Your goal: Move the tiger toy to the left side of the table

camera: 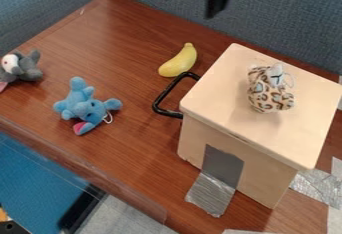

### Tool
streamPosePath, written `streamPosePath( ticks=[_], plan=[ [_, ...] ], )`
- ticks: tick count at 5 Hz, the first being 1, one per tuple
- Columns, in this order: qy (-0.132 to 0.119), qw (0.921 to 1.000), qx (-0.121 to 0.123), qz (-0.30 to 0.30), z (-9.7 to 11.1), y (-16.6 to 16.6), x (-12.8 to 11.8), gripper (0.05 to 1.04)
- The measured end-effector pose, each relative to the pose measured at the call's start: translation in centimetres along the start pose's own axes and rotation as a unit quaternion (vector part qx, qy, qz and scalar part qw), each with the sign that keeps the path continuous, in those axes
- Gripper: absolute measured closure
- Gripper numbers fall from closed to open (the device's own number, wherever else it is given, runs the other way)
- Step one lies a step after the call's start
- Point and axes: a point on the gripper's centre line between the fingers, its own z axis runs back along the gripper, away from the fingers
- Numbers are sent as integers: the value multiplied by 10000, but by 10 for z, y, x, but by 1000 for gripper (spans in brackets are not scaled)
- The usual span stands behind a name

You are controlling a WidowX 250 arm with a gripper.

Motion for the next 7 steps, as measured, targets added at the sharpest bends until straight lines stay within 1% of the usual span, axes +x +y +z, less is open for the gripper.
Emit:
streamPosePath(
  ticks=[1,2,3,4,5,6,7],
  plan=[
    [19,9994,-224,-246,-7,-33,10,83],
    [277,9969,-446,-580,-29,-64,10,83],
    [385,9953,-377,-808,-37,-78,6,83],
    [706,9933,-364,-837,-57,-80,-5,83],
    [884,9914,-279,-922,-62,-81,-10,83],
    [971,9900,-118,-1018,-68,-80,-17,134],
    [973,9900,-71,-1021,-73,-80,-23,402]
  ],
)
